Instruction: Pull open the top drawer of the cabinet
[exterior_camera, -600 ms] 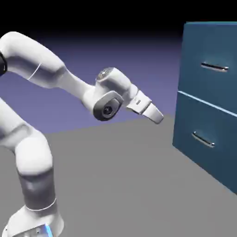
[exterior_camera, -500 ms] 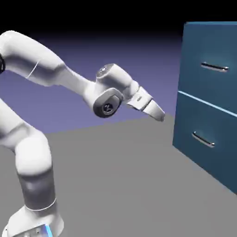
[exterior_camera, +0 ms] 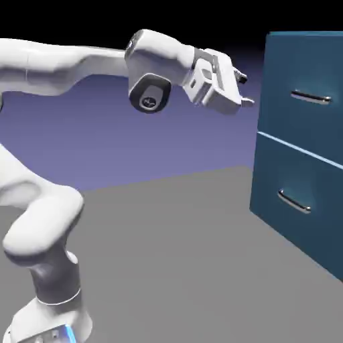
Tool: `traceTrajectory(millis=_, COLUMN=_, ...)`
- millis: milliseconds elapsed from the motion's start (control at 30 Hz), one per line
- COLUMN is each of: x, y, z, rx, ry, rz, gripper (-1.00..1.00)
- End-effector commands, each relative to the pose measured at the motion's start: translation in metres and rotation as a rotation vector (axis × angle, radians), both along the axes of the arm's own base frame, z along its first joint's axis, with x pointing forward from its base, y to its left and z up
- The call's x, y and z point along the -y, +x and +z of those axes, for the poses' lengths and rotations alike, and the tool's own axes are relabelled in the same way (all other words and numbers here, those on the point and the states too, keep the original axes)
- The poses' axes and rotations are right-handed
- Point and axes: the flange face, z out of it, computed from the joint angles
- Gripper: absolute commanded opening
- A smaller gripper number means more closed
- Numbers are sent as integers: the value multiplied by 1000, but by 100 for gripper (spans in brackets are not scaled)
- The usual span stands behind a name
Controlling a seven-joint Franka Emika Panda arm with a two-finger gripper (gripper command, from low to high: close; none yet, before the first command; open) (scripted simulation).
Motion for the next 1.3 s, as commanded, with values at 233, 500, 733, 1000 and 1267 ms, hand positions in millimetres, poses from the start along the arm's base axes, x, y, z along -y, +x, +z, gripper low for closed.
traceTrajectory(millis=233, x=-36, y=6, z=49, rx=194, ry=168, rz=-56, gripper=0)
traceTrajectory(millis=500, x=-84, y=42, z=60, rx=331, ry=328, rz=-43, gripper=0)
traceTrajectory(millis=733, x=-119, y=100, z=36, rx=390, ry=482, rz=-5, gripper=0)
traceTrajectory(millis=1000, x=-133, y=187, z=-30, rx=398, ry=695, rz=32, gripper=0)
traceTrajectory(millis=1267, x=-114, y=272, z=-126, rx=374, ry=953, rz=30, gripper=0)
